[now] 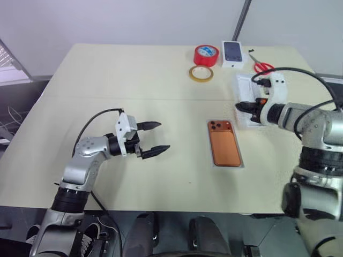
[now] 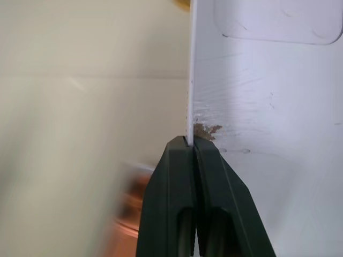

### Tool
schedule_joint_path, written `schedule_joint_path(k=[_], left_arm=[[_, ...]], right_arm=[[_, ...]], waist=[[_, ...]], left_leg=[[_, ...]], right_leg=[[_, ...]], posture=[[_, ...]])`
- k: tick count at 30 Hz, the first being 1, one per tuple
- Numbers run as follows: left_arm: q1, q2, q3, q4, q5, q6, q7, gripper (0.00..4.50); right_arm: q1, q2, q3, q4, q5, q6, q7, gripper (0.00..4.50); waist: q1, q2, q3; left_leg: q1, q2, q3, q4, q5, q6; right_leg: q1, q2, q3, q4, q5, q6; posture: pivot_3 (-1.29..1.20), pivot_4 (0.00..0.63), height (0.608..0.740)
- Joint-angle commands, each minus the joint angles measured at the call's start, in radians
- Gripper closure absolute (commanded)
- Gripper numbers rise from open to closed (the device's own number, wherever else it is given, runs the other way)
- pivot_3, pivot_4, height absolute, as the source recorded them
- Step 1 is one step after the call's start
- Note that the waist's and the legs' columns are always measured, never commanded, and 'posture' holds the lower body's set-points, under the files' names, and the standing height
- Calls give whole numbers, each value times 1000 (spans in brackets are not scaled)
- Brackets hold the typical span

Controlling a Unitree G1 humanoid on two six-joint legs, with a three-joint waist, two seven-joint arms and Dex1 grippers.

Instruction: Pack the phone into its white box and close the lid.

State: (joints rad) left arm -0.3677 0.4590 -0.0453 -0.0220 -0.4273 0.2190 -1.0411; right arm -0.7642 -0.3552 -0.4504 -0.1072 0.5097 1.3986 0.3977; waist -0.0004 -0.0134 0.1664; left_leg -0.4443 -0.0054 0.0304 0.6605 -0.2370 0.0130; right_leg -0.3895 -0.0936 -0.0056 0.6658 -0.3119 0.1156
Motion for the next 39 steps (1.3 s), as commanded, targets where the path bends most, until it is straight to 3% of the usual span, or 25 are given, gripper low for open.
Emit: schedule_joint_path(k=[1,5,7,8,11,13,15,17,18,26,39], left_arm=[[-11,-9,21,-38,-15,2,28,0],[-12,-21,23,-50,-19,10,56,0],[-14,-21,24,-50,-25,21,58,0],[-16,-21,22,-48,-29,24,52,240],[-21,-21,25,-49,-62,56,29,1262],[-34,-29,23,-39,-60,58,37,2239],[-38,-30,17,-39,-53,53,35,3253],[-40,-39,6,-37,-35,39,44,4238],[-40,-43,0,-36,-29,36,48,4386],[-24,-141,-104,4,56,-15,92,4386],[-103,-299,-163,172,128,-75,146,4386]], right_arm=[[-41,121,-158,-140,100,112,-51,4478],[-4,375,-320,-258,354,213,-136,4478],[83,409,-307,-284,522,216,-215,4478],[144,411,-284,-303,600,216,-251,4498],[258,399,-246,-288,856,216,-390,4500],[397,277,-106,-241,1168,96,-525,4500],[490,147,31,-240,1383,-50,-632,4500],[536,71,116,-251,1454,-147,-647,4500],[549,43,144,-257,1463,-180,-637,4500],[511,-139,282,-124,1463,-285,-672,4500],[434,-205,298,36,1457,-356,-657,4500]], waist=[[1,0,0],[1,0,0],[3,0,0],[7,0,0],[7,1,0],[5,1,0],[1,1,0],[-13,1,0],[-18,1,0],[-10,1,0],[-6,0,0]], left_leg=[[0,0,0,0,0,0],[0,0,0,0,0,0],[0,0,0,-1,0,0],[0,0,0,-1,0,0],[0,-3,0,-1,0,0],[0,-3,0,-1,0,0],[0,-3,0,-1,0,1],[0,-3,0,-2,0,1],[0,-3,0,-2,0,1],[0,0,0,-1,-1,1],[0,1,0,1,-1,2]], right_leg=[[0,0,0,0,0,0],[0,0,0,0,0,0],[0,0,0,0,0,0],[0,-1,0,0,0,0],[0,-3,0,-1,0,0],[0,-3,0,-1,0,0],[1,-4,0,-1,0,0],[1,-3,0,-1,0,0],[1,-3,0,-1,0,0],[1,3,1,-2,0,0],[2,3,1,-2,0,0]], posture=[[0,150,728],[0,150,728],[0,150,728],[0,150,728],[0,150,728],[0,150,728],[0,150,728],[0,150,728],[0,150,728],[0,150,728],[0,150,728]])
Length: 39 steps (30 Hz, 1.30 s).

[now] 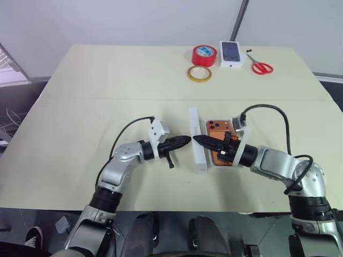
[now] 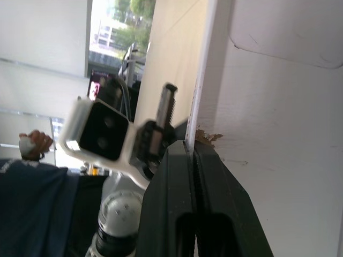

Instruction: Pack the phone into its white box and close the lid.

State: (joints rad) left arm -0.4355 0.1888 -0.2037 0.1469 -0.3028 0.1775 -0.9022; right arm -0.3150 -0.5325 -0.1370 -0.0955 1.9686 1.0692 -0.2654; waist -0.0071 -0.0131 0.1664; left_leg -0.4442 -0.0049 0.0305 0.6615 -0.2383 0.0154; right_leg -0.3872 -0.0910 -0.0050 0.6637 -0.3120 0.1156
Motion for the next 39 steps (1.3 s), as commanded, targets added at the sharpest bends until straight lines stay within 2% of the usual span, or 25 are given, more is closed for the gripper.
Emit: schedule_joint_path(k=[1,4,6,10,13,14,17,19,24,27,29,31,34,37,39], left_arm=[[-40,-36,-7,12,7,-39,7,4386],[-48,-50,-15,34,15,-47,-2,4386],[-55,-64,-21,54,20,-55,-4,4500],[-81,-93,-28,108,31,-72,-5,4500],[-106,-123,-31,159,41,-92,-7,4500],[-116,-137,-35,177,46,-100,-9,4500],[-146,-179,-44,229,57,-117,-14,4500],[-162,-208,-50,258,67,-121,-11,4500],[-186,-250,-68,320,96,-163,-14,4500],[-203,-244,-54,327,98,-167,-20,4500],[-203,-225,-47,307,97,-163,-27,4500],[-189,-190,-35,265,85,-141,-35,4500],[-161,-131,-21,206,79,-98,-35,4500],[-147,-97,-21,189,106,-47,9,4500],[-154,-92,-28,201,112,1,24,4500]], right_arm=[[-14,-29,-19,21,-8,-32,15,4500],[8,-34,-19,13,2,-28,27,4500],[22,-45,-22,-1,-11,-28,57,3900],[27,-89,-44,1,-77,-27,121,2201],[38,-201,-42,-40,-262,12,279,542],[35,-255,-56,-41,-336,5,347,162],[36,-419,-48,-33,-604,-72,575,162],[32,-479,-51,-11,-725,-128,669,162],[-4,-484,-73,8,-865,-180,772,162],[23,-446,-25,-52,-1001,-238,761,162],[42,-411,-7,-63,-1093,-288,734,667],[61,-380,22,-69,-1221,-387,730,1429],[74,-329,38,-44,-1380,-509,687,2997],[62,-261,-23,-6,-1412,-521,633,4450],[70,-251,-35,1,-1448,-533,631,4450]], waist=[[2,0,0],[1,0,0],[3,0,0],[8,0,0],[20,0,0],[22,1,0],[23,1,0],[21,0,0],[18,0,1],[19,0,1],[19,0,1],[19,0,0],[20,1,0],[22,1,0],[24,1,0]], left_leg=[[0,0,0,0,0,0],[0,0,0,0,0,1],[0,0,0,0,-1,1],[0,0,0,1,-1,1],[-1,-1,1,1,-1,1],[-1,-1,1,2,-1,1],[-2,-2,1,3,-1,2],[-2,-2,1,3,-2,3],[-2,-1,1,3,-2,3],[-1,0,1,3,-2,3],[-1,0,1,3,-2,3],[-1,0,1,3,-2,3],[-2,0,1,3,-2,3],[-1,0,1,3,-1,2],[-1,-1,0,3,-1,2]], right_leg=[[0,0,0,0,0,0],[0,0,0,-1,0,0],[0,-1,0,-1,0,0],[0,-2,0,-1,0,0],[0,-1,0,-1,0,0],[0,-1,0,-1,0,0],[0,-1,-1,-1,0,0],[0,-1,-1,-1,0,0],[-1,0,-1,-1,0,0],[-1,0,0,-1,0,0],[-1,-1,0,-1,0,0],[-1,-1,0,-1,0,0],[-1,0,0,-1,0,0],[0,0,0,0,0,0],[0,0,-1,0,0,0]], posture=[[0,150,728],[0,150,728],[0,150,728],[0,150,728],[0,150,728],[0,150,728],[0,150,728],[0,150,728],[0,150,728],[0,150,728],[0,150,728],[0,150,728],[0,150,728],[0,150,728],[0,150,728]])
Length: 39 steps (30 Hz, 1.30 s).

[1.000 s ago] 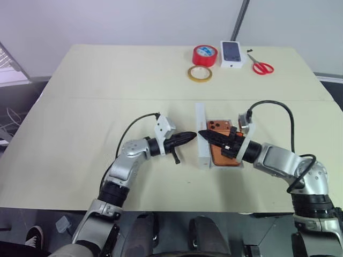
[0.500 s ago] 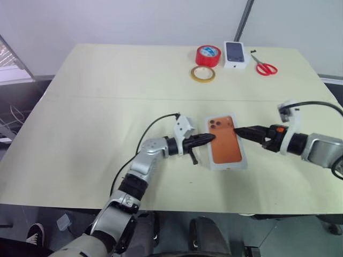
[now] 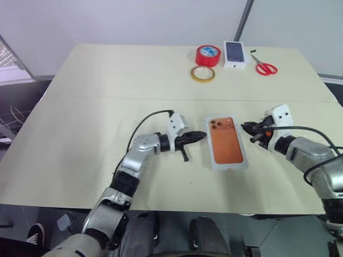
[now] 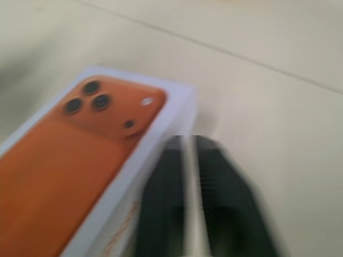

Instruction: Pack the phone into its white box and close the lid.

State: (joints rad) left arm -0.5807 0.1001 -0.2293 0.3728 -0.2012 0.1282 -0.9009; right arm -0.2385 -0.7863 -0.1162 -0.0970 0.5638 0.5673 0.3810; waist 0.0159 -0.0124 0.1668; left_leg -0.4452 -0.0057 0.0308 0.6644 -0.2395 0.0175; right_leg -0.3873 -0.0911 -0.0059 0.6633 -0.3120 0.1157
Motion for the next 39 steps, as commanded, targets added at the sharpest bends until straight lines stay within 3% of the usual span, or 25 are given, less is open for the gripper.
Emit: schedule_joint_path(k=[1,12,21,39], left_arm=[[-16,-3,-11,-12,13,88,25,4500],[-85,-64,-80,60,61,160,14,4500],[-124,-134,-50,46,17,194,1,4500],[-114,-115,-50,47,31,177,16,4500]], right_arm=[[4,2,-56,2,-63,-38,-11,4450],[121,-12,-23,-115,-183,-69,126,4450],[153,-11,-37,-160,-223,-61,170,4450],[156,-13,-20,-127,-345,-91,221,4450]], waist=[[1,0,0],[-2,0,0],[-1,0,0],[-3,0,0]], left_leg=[[0,-1,0,0,0,0],[0,-1,0,0,0,0],[0,-1,0,0,0,0],[1,-1,0,0,0,0]], right_leg=[[0,-1,0,0,0,0],[1,0,0,0,0,0],[1,0,0,0,0,0],[0,0,0,0,0,0]], posture=[[0,150,728],[0,150,728],[0,150,728],[0,150,728]])
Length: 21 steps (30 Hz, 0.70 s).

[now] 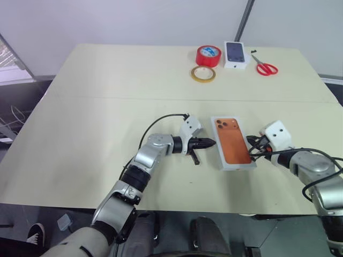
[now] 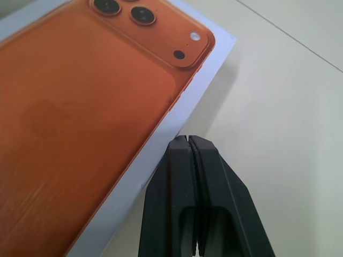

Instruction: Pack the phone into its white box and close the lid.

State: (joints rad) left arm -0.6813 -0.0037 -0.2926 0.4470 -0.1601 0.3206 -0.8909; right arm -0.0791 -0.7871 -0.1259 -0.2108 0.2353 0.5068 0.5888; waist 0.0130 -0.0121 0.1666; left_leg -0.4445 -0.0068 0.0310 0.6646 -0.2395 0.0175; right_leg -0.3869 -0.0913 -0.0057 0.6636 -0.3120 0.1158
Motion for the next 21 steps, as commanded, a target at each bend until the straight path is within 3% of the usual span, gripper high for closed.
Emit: schedule_joint_path(k=[1,8,12,16,21], left_arm=[[-24,-11,29,-31,-19,-16,13,4500],[-160,-54,137,-22,-98,-7,58,4500],[-231,-87,85,154,-3,-104,94,4500],[-292,-99,-49,381,179,-118,171,4500],[-279,-109,-61,449,201,-117,129,4500]], right_arm=[[-12,-13,-21,-8,-14,-33,18,4450],[-81,20,-112,-4,82,-52,71,4450],[-42,14,-68,-14,62,-67,110,4450],[24,-18,24,-19,-21,-70,130,4450],[80,-8,71,-37,-38,-45,142,4450]], waist=[[0,0,0],[3,0,0],[6,0,0],[-1,0,0],[2,-3,-2]], left_leg=[[0,0,0,0,0,0],[0,0,0,0,0,0],[2,0,0,0,0,0],[2,-1,0,0,0,0],[9,1,-2,0,0,0]], right_leg=[[0,0,0,0,0,0],[0,0,0,0,0,0],[3,0,-1,-2,0,0],[3,1,-1,-1,0,0],[12,3,-2,-3,-1,1]], posture=[[0,150,728],[0,150,728],[0,150,728],[0,150,728],[0,150,728]])
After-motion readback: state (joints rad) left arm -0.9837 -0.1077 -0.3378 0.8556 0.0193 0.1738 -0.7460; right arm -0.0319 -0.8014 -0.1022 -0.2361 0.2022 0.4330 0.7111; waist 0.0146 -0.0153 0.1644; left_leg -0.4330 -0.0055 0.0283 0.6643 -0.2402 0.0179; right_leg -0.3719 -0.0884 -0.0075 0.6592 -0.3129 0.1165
